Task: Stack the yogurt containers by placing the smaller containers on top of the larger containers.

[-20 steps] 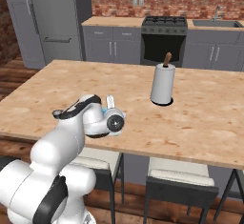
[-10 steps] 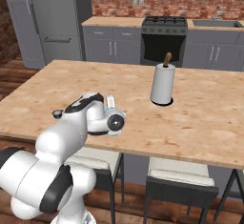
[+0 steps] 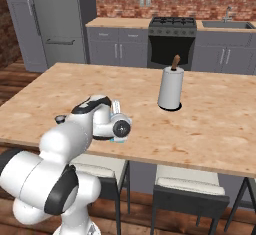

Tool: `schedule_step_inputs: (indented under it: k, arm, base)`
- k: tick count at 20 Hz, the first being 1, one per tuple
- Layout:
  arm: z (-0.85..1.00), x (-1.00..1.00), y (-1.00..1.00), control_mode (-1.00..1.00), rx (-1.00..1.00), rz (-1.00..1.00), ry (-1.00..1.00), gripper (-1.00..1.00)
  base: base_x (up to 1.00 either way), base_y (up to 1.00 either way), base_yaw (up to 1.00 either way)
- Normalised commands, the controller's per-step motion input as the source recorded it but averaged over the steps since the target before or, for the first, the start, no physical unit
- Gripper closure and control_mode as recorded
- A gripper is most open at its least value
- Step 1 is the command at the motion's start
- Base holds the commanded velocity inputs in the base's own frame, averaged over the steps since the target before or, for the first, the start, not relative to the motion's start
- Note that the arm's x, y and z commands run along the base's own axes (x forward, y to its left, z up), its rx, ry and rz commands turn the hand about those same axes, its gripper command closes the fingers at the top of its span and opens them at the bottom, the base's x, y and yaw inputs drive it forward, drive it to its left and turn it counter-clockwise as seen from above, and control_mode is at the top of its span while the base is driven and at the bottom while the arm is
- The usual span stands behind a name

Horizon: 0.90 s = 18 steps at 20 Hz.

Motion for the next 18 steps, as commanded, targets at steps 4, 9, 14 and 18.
schedule_step_inputs:
  k: [4,9,14,18]
  arm:
    - [0.00,0.05,-0.04,-1.00,0.00,0.00,0.00,1.00]
    - [-0.02,0.20,-0.09,-1.00,0.00,0.00,0.00,1.00]
    - [-0.03,0.26,-0.06,-1.00,0.00,0.00,0.00,1.00]
    - [0.00,0.18,-0.02,-1.00,0.00,0.00,0.00,1.00]
  base:
    - [0.00,0.00,0.00]
    - [0.00,0.00,0.00]
    - [0.00,0.00,0.00]
    - [0.00,0.00,0.00]
